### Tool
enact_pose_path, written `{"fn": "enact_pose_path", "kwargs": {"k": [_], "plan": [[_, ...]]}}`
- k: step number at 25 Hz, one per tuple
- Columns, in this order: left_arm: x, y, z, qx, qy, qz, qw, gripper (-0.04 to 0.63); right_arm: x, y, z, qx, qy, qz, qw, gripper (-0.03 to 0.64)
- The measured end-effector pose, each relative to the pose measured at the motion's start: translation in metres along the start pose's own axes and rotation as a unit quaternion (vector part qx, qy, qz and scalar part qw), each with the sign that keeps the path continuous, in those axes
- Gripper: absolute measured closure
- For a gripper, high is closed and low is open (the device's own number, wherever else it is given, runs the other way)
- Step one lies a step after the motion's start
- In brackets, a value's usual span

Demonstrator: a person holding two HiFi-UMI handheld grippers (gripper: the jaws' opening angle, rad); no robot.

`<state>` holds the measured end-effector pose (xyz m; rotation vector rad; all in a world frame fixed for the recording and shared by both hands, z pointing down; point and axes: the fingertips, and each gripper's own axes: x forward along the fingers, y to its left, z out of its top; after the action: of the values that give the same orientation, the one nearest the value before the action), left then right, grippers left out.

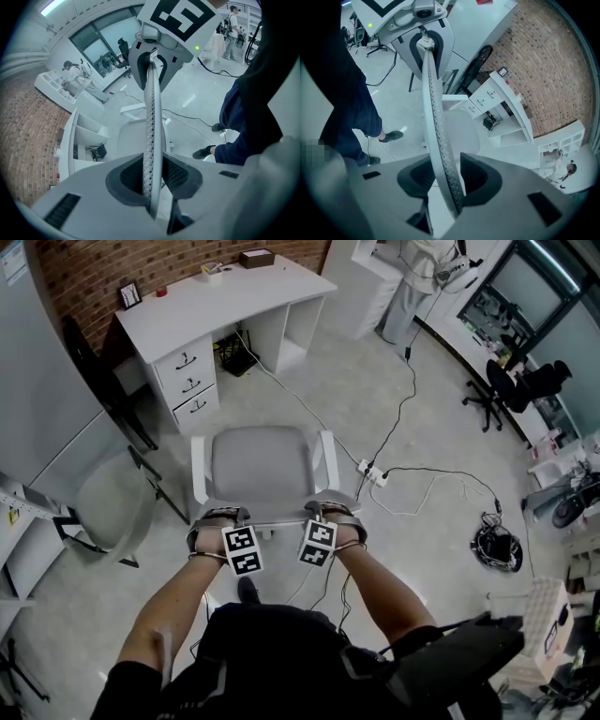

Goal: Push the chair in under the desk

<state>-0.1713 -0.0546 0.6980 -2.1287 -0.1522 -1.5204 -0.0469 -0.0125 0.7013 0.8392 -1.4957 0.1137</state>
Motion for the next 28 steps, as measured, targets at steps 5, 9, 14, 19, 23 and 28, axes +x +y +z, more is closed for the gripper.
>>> {"fn": "enact_pose_path", "kwargs": {"k": [5, 9, 14, 19, 23, 28], "plan": [[0.006, 0.009, -0.003, 0.006, -0.012, -0.018, 0.9997, 0.511, 0.008, -0.009, 0.002, 0.011, 0.013, -0.004, 1.000, 0.468], [0.010, 0.018, -0.002, 0.015, -0.025, -0.025, 0.9992, 0.520, 0.012, -0.020, 0.001, 0.022, 0.025, -0.011, 0.999, 0.463], [0.016, 0.030, -0.009, 0.018, -0.015, -0.044, 0.9988, 0.524, 0.017, -0.027, 0.007, 0.040, 0.038, 0.002, 0.998, 0.462], [0.021, 0.041, -0.028, 0.027, 0.001, -0.058, 0.9980, 0.523, 0.022, -0.028, 0.023, 0.059, 0.046, 0.012, 0.997, 0.462], [0.024, 0.048, -0.033, 0.041, 0.010, -0.041, 0.9983, 0.525, 0.024, -0.031, 0.027, 0.064, 0.046, 0.016, 0.997, 0.463], [0.030, 0.057, -0.034, 0.033, 0.011, -0.061, 0.9975, 0.526, 0.027, -0.040, 0.028, 0.059, 0.043, 0.019, 0.997, 0.468]]}}
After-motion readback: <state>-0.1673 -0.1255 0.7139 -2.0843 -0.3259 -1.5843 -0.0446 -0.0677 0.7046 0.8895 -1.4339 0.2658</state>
